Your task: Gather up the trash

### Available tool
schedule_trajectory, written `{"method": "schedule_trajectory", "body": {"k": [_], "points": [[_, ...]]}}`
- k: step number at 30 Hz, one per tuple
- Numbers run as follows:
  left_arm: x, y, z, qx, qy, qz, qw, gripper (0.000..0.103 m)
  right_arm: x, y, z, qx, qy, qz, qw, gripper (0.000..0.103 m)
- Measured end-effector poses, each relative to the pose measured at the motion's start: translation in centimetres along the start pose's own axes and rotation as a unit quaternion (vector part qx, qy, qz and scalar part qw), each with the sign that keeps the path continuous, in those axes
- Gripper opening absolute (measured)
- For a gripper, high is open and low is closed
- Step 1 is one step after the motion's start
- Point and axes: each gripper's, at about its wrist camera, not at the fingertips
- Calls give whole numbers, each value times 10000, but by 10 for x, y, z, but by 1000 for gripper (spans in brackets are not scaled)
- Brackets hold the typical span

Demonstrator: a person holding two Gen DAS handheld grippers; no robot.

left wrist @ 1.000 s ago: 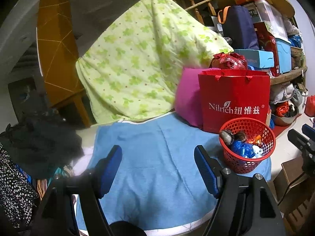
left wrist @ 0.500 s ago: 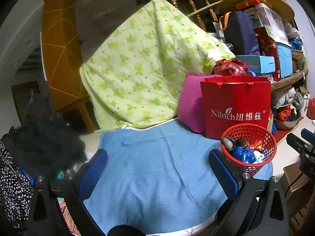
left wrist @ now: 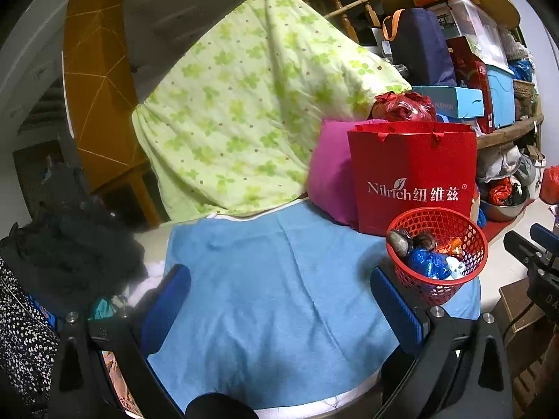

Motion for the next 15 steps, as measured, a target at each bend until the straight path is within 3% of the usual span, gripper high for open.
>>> {"method": "schedule_trajectory", "body": {"k": [15], "points": [[9,0,4,-12,-144,6,9999,102,-2,6,-4,30,49,44,10000,67]]}}
Point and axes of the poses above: each gripper's, at about its wrist camera, not at the fingertips, and x roughly the way its jaws point, y to its right, z to its underside, and after that the axes turned 12 degrees about z, right-handed
